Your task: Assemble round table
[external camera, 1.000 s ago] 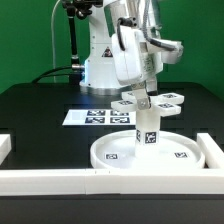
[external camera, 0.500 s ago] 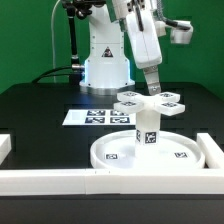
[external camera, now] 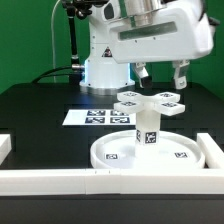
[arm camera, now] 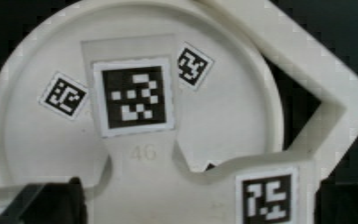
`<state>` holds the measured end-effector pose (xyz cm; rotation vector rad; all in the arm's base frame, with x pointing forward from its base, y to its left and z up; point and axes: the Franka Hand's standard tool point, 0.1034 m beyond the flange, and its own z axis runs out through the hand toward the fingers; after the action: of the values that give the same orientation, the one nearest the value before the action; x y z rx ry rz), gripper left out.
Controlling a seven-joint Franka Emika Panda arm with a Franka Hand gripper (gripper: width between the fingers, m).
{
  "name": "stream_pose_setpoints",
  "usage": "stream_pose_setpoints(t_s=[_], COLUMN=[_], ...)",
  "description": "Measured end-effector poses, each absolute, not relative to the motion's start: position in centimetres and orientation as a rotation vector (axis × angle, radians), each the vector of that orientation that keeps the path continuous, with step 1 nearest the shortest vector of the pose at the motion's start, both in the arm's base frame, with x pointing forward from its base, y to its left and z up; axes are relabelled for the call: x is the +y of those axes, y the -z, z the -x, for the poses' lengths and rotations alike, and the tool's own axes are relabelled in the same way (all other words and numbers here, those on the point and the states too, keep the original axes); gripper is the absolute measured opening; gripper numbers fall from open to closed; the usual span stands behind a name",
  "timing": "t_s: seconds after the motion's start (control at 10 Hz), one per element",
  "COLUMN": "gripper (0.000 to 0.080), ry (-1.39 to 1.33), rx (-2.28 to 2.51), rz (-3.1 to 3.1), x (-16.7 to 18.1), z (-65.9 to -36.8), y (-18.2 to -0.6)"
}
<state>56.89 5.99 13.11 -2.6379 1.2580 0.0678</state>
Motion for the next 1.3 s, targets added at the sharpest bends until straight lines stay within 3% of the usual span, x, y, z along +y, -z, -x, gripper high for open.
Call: stream_pose_setpoints(t_s=[0.4, 0.9, 1.3], gripper=[0.0649, 0.0649, 0.0649], ry=[-0.018, 0.051, 0.079], rx=[0.883, -0.061, -0.454], rz=[2.783, 2.987, 2.964], x=[5.87, 5.64, 5.34], z=[-56.96, -56.91, -56.89], y=[-13.11, -13.29, -13.18])
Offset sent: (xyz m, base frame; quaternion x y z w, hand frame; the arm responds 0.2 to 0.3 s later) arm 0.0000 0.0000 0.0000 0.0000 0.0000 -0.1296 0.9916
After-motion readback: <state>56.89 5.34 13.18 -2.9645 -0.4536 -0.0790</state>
